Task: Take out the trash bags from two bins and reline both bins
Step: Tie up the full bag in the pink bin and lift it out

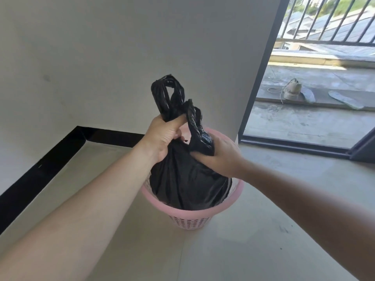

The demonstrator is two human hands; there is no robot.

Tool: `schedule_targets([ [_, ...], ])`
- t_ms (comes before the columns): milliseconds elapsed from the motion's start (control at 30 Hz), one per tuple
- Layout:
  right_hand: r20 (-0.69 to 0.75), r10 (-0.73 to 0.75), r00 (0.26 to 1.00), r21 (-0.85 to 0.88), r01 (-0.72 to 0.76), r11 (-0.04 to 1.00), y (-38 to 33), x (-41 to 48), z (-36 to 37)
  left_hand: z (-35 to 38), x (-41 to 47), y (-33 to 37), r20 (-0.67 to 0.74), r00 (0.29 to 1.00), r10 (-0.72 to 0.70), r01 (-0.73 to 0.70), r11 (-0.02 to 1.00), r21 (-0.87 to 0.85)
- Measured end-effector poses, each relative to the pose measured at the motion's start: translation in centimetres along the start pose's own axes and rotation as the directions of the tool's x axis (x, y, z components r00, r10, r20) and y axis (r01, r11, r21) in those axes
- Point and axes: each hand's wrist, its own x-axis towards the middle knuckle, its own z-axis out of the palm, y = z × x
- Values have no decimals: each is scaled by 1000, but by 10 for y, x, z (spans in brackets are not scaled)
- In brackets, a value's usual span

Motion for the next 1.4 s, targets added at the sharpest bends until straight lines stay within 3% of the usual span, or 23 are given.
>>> schedule_targets([
  [67, 78, -20, 997, -37, 23, 999, 1, -5, 3, -3, 1, 1, -47, 999, -4, 1, 999, -44],
  [167, 130, 79, 988, -22, -76, 997, 8, -7, 3, -6, -3, 2, -31, 1000, -2, -3, 987, -161],
  [267, 98, 135, 986, 22, -137, 990, 14, -6, -1, -9, -3, 7, -80, 996, -26, 1, 955, -296],
  [367, 39, 103, 994, 189, -108, 976, 13, -9, -7, -18, -3, 19, -127, 990, -59, 11, 937, -348],
  [467, -112, 169, 979, 358, -119, 926, 12, -11, -10, -26, -12, 25, 33, 991, -132, 133, 897, -422],
  [533, -132, 259, 957, 492, -163, 855, 10, -10, -10, -32, -18, 23, 134, 977, -169, 208, 897, -391],
  [600, -130, 279, 952, 520, -174, 836, 5, -8, -11, -35, -21, 18, 134, 974, -182, 217, 916, -337],
  [800, -85, 123, 989, 288, -94, 953, -14, 0, -15, -43, -24, 14, 154, 976, -157, 152, 988, 42],
  [933, 91, -11, 996, 22, 9, 1000, -24, 4, -21, -44, -29, 22, 343, 917, -203, 135, 968, 210],
  [1033, 208, -33, 978, -218, 79, 973, -29, 6, -24, -48, -35, 21, 534, 825, -186, -27, 930, 365],
  [1133, 242, -100, 965, -471, 207, 858, -23, 3, -18, -42, -43, 20, 572, 793, -208, -12, 934, 357],
  [1267, 280, -139, 950, -480, 263, 837, -27, -1, -5, -31, -41, 20, 470, 851, -234, 68, 937, 342],
  [1400, 264, -22, 964, -232, 85, 969, -26, 6, -19, -33, -36, 21, 497, 846, -196, 115, 975, 188],
])
